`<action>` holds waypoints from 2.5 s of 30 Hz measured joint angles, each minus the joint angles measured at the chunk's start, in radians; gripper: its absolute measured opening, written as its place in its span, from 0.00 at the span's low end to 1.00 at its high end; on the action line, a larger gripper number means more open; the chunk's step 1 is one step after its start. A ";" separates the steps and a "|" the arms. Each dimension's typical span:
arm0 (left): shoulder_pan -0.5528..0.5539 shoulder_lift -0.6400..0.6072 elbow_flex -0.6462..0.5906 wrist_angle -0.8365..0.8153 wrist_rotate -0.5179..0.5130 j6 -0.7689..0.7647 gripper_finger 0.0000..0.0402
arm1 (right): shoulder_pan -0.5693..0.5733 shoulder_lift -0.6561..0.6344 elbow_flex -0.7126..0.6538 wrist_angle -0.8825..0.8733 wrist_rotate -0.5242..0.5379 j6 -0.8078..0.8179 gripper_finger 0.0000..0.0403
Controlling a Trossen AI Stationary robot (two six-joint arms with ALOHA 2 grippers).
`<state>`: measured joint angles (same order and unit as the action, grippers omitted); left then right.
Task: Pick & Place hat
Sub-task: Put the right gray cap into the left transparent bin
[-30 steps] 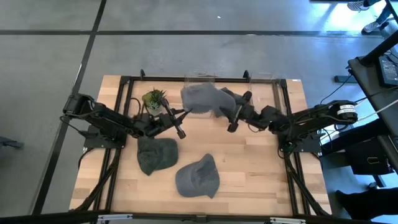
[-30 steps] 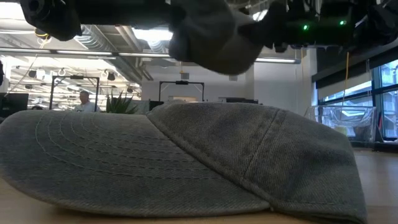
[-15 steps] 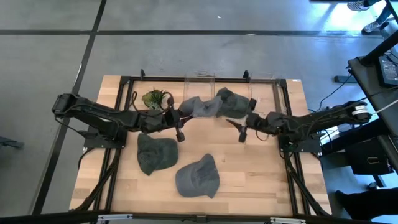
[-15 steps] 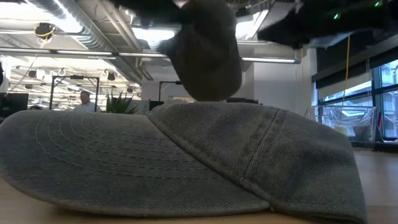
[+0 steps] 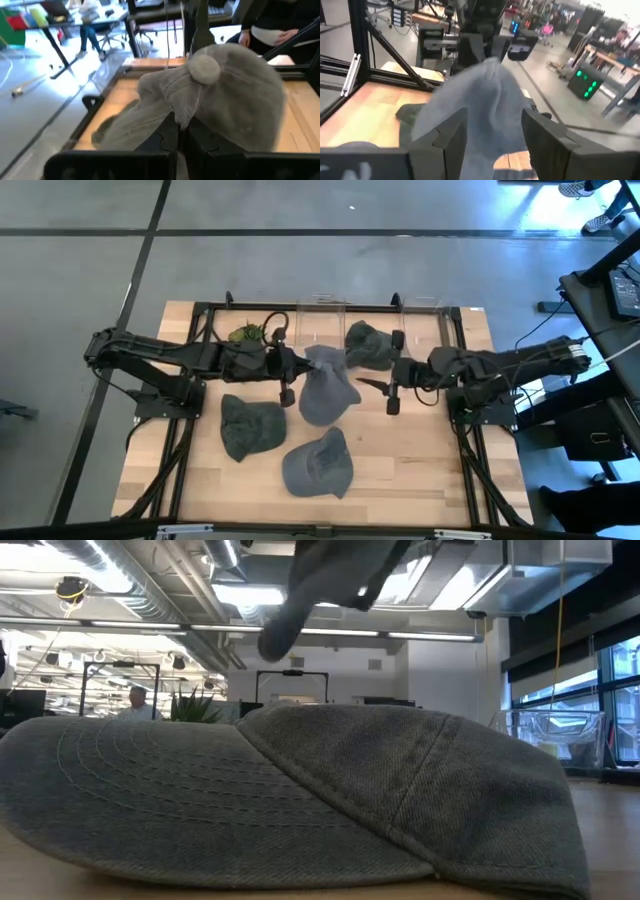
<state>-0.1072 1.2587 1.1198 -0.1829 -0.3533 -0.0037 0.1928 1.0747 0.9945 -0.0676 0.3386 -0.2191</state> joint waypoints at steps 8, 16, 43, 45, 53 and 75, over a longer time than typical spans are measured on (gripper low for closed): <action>0.000 0.000 0.001 -0.084 -0.021 -0.079 0.02 | 0.000 0.066 0.137 -0.089 -0.002 0.230 0.50; 0.025 0.000 0.001 -0.084 0.021 -0.092 0.02 | 0.000 0.144 0.131 -0.095 -0.002 0.231 0.68; 0.031 0.000 0.001 -0.083 0.033 -0.104 0.02 | -0.053 0.285 0.129 0.020 0.027 0.150 0.55; 0.031 0.000 0.001 -0.083 0.033 -0.094 0.02 | -0.053 0.285 0.129 0.005 0.026 0.154 0.47; 0.031 0.000 0.002 -0.109 0.048 -0.080 0.04 | -0.053 0.285 0.129 -0.015 0.027 0.079 0.06; 0.032 -0.009 0.006 -0.263 0.113 -0.081 0.05 | -0.053 0.261 0.129 -0.118 0.071 0.050 0.01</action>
<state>-0.0753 1.2495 1.1256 -0.4458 -0.2405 -0.0851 0.1398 1.3355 1.1236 -0.1857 0.4096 -0.1692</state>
